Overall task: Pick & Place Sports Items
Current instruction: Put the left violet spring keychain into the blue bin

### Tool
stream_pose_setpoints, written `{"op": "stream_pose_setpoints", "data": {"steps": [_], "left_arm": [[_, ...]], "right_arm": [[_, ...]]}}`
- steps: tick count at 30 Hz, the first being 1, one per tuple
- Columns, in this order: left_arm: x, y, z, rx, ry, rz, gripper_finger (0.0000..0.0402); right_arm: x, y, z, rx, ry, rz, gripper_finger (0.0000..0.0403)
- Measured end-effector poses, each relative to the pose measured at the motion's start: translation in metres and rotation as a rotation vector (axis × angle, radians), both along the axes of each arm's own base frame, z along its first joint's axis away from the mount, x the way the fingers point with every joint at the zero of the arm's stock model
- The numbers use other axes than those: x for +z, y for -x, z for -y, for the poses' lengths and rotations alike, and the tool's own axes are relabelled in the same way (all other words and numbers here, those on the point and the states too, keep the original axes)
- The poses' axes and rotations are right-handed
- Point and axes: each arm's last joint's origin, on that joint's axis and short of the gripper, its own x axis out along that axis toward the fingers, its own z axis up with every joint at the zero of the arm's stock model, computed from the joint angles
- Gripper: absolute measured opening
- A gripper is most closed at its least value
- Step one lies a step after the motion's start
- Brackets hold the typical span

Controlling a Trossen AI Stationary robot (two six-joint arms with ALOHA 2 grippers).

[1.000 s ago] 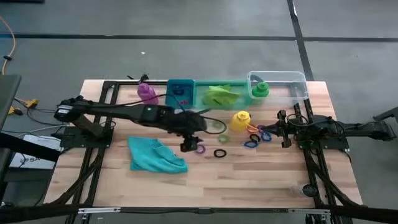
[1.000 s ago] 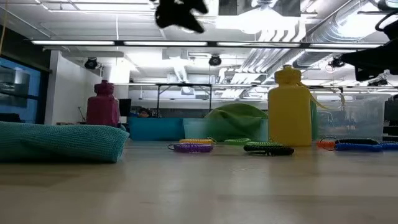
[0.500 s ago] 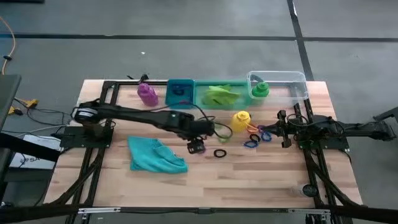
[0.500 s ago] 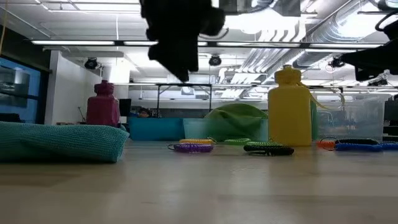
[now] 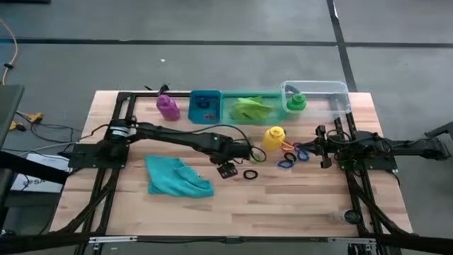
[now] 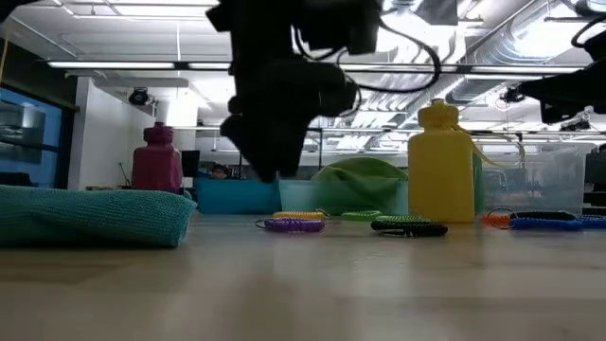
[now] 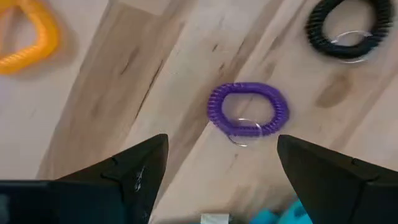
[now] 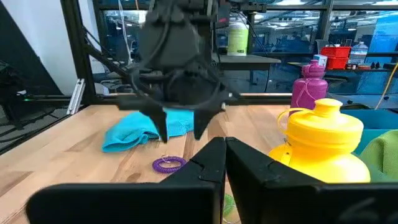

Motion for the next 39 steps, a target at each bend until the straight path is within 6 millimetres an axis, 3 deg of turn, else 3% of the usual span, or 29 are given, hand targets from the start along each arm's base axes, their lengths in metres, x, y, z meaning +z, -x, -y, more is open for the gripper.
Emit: {"op": "stream_pose_setpoints", "data": {"steps": [10, 26, 35, 39], "left_arm": [[-0.025, -0.010, 0.001, 0.001, -0.005, -0.033, 0.0246], [-0.037, -0.013, -0.006, 0.064, -0.060, -0.050, 0.0246], [-0.050, -0.017, 0.003, 0.042, -0.041, -0.065, 0.0245], [-0.051, -0.017, 0.007, 0.031, -0.055, -0.065, 0.0223]], "right_arm": [[0.000, 0.000, 0.000, 0.000, 0.000, 0.000, 0.0000], [0.000, 0.000, 0.000, 0.000, 0.000, 0.000, 0.0000], [0.000, 0.000, 0.000, 0.000, 0.000, 0.000, 0.0000], [0.000, 0.000, 0.000, 0.000, 0.000, 0.000, 0.0000]]}}
